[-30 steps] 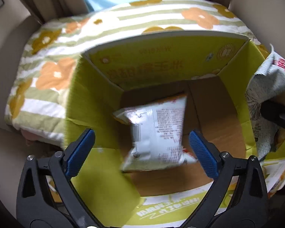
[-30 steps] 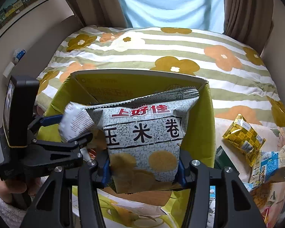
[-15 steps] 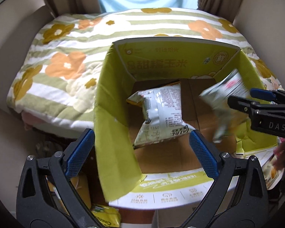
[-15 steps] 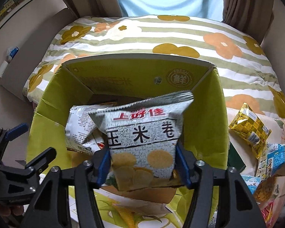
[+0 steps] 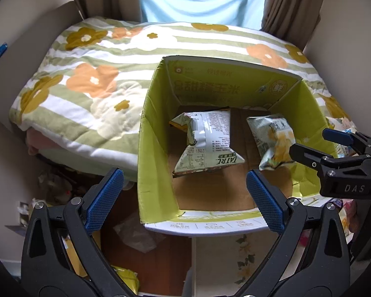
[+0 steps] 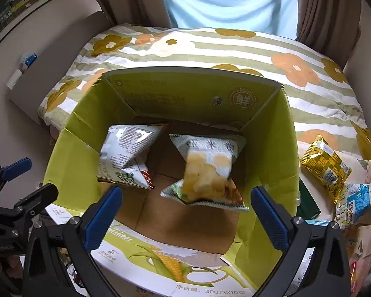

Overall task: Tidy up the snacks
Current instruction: 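Move the left tool toward the blue-white bag beside the box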

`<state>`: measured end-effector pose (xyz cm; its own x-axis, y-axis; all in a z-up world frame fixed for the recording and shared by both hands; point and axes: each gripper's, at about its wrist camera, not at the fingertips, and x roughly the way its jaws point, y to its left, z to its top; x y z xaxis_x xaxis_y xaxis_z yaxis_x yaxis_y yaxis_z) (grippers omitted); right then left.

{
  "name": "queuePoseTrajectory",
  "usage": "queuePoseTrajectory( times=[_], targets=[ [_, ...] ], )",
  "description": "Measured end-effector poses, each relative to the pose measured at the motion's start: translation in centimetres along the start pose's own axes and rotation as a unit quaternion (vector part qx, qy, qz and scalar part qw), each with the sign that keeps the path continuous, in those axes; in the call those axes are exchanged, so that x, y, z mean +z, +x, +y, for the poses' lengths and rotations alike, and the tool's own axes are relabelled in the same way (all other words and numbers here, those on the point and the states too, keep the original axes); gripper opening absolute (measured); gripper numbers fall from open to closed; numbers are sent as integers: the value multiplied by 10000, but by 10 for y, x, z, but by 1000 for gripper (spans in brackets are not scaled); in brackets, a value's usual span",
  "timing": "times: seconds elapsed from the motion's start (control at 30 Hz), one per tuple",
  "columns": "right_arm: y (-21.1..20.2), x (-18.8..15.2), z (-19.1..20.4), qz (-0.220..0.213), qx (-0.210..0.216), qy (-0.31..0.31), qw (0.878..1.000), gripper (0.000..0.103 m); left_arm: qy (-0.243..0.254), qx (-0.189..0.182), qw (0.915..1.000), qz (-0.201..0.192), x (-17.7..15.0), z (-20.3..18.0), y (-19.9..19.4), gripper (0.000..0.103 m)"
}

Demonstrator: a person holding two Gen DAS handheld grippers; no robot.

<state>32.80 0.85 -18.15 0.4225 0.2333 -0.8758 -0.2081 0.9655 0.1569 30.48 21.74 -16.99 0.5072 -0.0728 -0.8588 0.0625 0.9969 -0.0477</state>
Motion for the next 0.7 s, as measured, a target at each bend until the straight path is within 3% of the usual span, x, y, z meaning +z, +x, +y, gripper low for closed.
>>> queuePoseTrajectory(
  times=[0.2,0.3,0.53,0.7],
  targets=[
    [-31,-12,16,-314,43,-262,9992,103,-184,-288,9992,-195,-4,-9,-18,99],
    [-48,-19,13,-428,-45,-320,9986,103,-110,-197,9993,-305,-7,-20,-33,99],
    [-97,-38,-17,-935,-116,-227,9953,103,-11,-133,9984,-546,-21,-55,-66,99],
    [-130,-56,-50,-1122,-123,-171,9935,103,-57,-164,9978,-636,-34,-100,-84,99]
  ],
)
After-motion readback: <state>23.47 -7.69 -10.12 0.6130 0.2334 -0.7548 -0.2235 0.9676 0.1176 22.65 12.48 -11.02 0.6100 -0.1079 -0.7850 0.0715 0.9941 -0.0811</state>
